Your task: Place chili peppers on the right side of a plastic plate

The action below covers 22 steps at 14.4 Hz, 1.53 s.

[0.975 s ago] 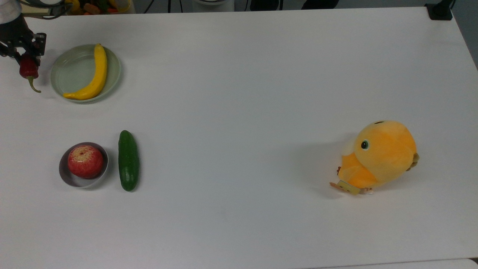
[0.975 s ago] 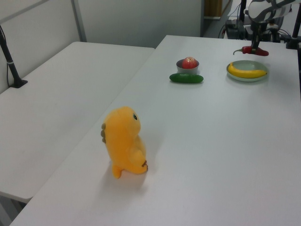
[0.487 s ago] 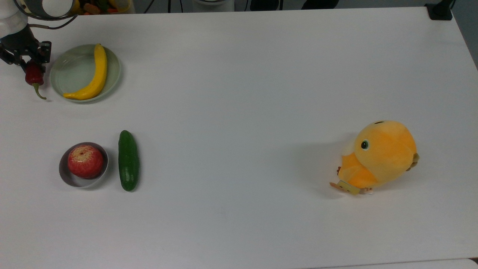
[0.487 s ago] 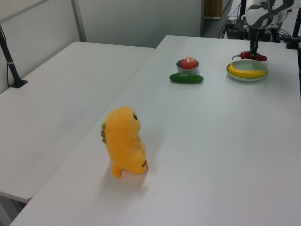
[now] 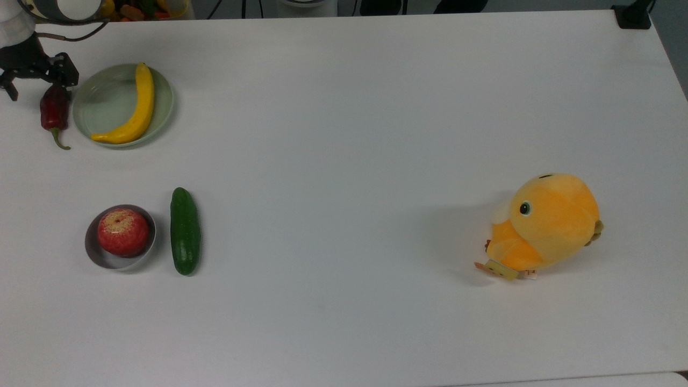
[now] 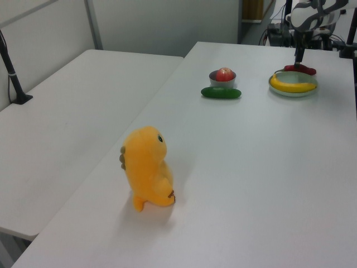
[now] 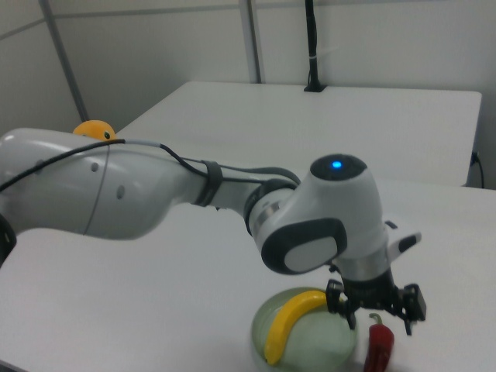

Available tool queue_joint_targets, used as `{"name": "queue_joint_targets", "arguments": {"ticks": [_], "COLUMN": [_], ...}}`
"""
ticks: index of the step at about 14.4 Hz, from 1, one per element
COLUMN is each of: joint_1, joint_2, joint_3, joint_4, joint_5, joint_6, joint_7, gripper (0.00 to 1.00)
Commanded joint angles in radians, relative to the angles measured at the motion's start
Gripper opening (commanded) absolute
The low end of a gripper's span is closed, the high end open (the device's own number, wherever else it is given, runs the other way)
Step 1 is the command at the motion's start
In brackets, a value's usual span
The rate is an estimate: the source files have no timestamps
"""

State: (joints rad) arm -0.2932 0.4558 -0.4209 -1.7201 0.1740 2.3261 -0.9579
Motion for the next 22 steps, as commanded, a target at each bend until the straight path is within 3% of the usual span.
{"name": "queue_joint_targets", "arguments": {"ticks": [1, 6, 11, 15, 22], "joint_1": [0.077, 0.184, 0.301, 0.335, 0.365], "joint_2": [-0.182, -0.423, -0.508, -0.554, -0.543], "joint_3": [-0.006, -0.004, 0.016, 0.129, 0.322], "joint_4": [-0.013, 0.010, 0.094, 0.099, 0.082], "joint_5": [0.013, -0.001, 0.001, -0.004, -0.060], "joint_6": [-0.158, -0.413, -0.681, -0.712, -0.703], "joint_7": [0.150, 0.477, 0.706, 0.867, 0.952], "gripper": [1.00, 1.00, 1.00, 1.00, 1.00]}}
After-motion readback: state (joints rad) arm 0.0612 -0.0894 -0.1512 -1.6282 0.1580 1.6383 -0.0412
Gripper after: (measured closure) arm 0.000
